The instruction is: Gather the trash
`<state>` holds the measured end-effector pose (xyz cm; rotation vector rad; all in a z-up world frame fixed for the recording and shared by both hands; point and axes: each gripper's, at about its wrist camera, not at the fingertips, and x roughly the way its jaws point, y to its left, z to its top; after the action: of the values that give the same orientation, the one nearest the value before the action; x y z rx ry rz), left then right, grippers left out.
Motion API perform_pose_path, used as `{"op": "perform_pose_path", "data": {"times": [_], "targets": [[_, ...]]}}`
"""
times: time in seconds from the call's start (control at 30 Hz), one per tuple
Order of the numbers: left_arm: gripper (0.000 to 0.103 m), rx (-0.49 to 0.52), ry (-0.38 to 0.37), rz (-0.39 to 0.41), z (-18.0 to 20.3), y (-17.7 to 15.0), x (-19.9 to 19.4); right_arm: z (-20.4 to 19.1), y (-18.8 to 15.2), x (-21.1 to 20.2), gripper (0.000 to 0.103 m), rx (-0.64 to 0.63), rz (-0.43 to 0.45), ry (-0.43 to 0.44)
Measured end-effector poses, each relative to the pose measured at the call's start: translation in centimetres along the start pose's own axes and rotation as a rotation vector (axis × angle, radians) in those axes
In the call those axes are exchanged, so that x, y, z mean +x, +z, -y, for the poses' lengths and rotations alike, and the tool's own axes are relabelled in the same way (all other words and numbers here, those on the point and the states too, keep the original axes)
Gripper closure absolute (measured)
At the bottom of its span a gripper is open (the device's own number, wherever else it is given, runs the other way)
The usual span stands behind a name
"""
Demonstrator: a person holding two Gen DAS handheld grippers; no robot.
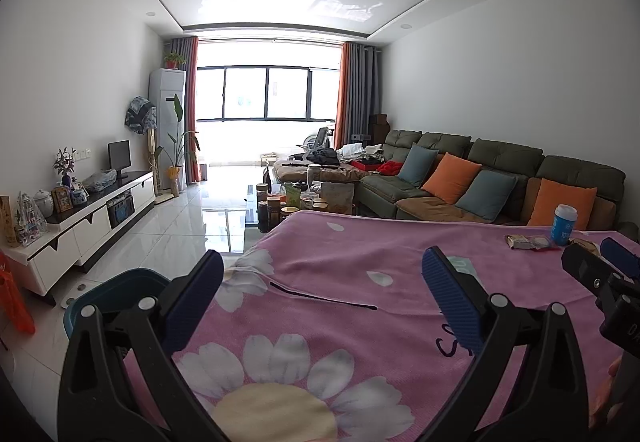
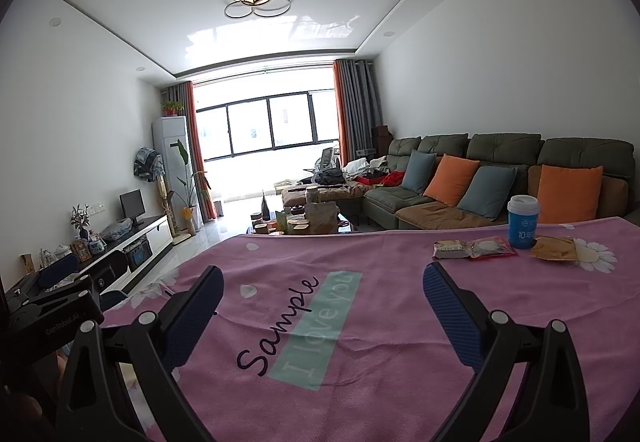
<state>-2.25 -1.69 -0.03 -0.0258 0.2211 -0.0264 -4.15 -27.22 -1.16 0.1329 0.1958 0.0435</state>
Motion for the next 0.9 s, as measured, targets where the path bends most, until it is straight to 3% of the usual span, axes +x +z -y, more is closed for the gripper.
{"op": "perform_pose_path", "data": {"times": [0.9], "targets": [[0.005, 0.001, 0.001, 0.0, 0.03, 0.07, 0.03, 0.11, 0.13, 0.08, 0.007, -0.001, 0.003, -0.001]]}}
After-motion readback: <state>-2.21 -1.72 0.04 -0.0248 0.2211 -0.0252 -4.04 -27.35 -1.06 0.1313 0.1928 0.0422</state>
